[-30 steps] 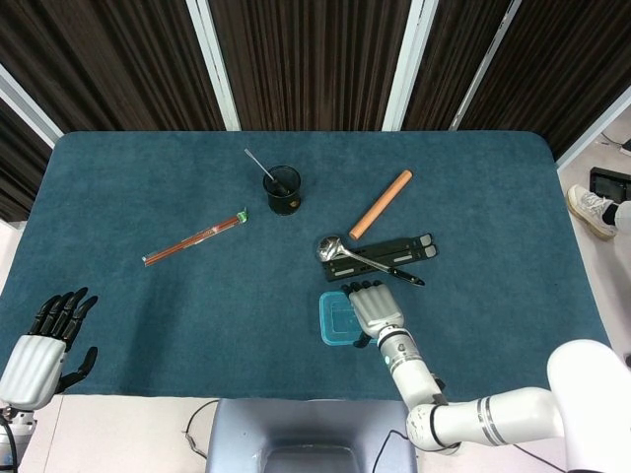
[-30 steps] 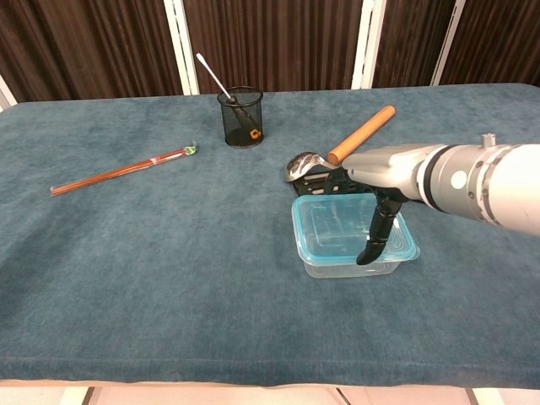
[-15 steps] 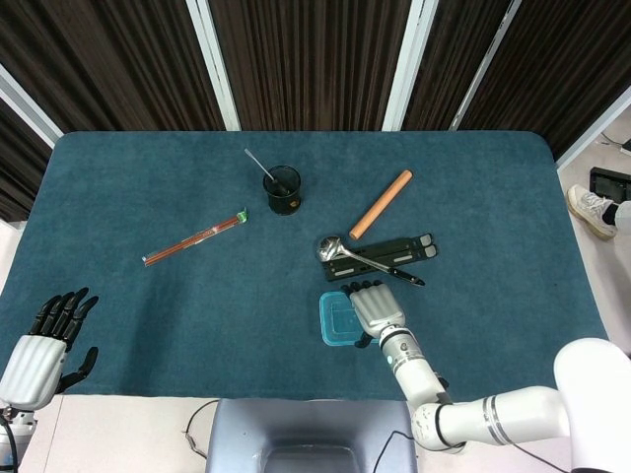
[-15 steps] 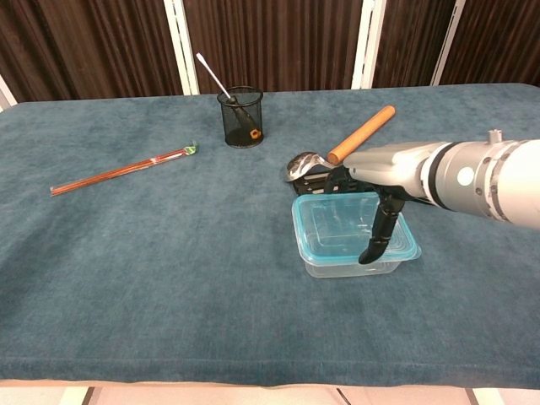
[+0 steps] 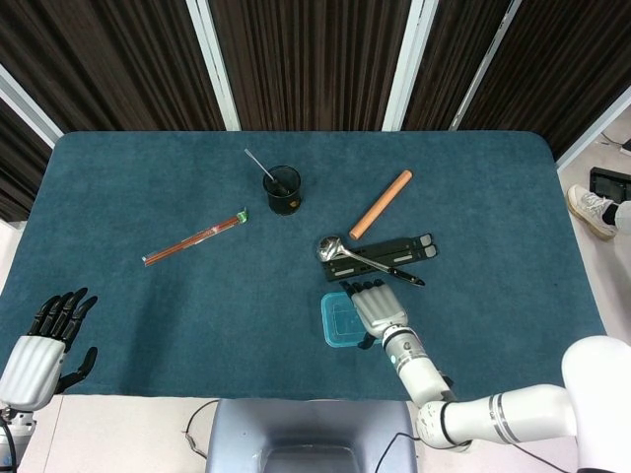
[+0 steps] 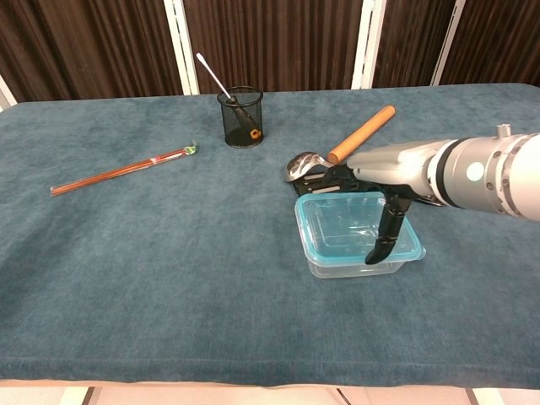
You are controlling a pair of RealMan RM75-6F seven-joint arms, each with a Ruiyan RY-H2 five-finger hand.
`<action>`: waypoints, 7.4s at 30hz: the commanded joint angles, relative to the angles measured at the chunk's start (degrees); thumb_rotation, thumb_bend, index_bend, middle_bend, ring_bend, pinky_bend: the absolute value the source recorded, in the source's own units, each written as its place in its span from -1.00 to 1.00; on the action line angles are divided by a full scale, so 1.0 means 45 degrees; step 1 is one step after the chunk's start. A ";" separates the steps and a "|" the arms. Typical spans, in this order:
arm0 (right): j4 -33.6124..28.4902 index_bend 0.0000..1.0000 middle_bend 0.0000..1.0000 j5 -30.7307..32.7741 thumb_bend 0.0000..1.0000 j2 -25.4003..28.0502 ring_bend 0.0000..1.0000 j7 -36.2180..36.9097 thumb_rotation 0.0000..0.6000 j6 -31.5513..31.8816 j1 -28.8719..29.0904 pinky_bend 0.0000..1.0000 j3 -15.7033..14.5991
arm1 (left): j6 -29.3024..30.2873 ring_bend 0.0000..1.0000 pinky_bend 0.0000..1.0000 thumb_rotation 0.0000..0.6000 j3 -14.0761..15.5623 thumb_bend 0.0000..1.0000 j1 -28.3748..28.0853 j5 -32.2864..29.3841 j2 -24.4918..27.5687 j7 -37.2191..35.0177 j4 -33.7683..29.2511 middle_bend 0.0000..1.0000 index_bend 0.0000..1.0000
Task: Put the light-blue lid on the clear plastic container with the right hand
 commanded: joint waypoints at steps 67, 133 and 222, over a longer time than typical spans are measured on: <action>0.0371 -0.08 -0.78 -0.1948 -0.69 -0.0819 -0.86 -0.0568 1.00 0.0910 0.0208 -0.71 0.0167 | -0.0036 -1.00 -0.83 1.00 -0.0033 -0.12 -0.0002 -0.0061 -0.0009 -0.0004 0.0018 -1.00 -1.00; 0.1371 -0.05 -0.78 -0.1473 -0.69 -0.1447 -0.86 -0.0970 1.00 0.0415 0.0065 -0.71 0.0094 | 0.0056 -1.00 -0.83 1.00 -0.0039 -0.12 0.0021 -0.0020 0.0037 -0.0135 0.0046 -1.00 -1.00; 0.2929 -1.00 -1.00 -1.3840 -0.69 0.3568 -1.00 0.8609 1.00 0.8756 -1.0470 -1.00 -0.4015 | 0.0413 -1.00 -0.84 1.00 -0.0057 -0.12 0.0212 0.0179 -0.0224 0.0696 -0.0015 -1.00 -1.00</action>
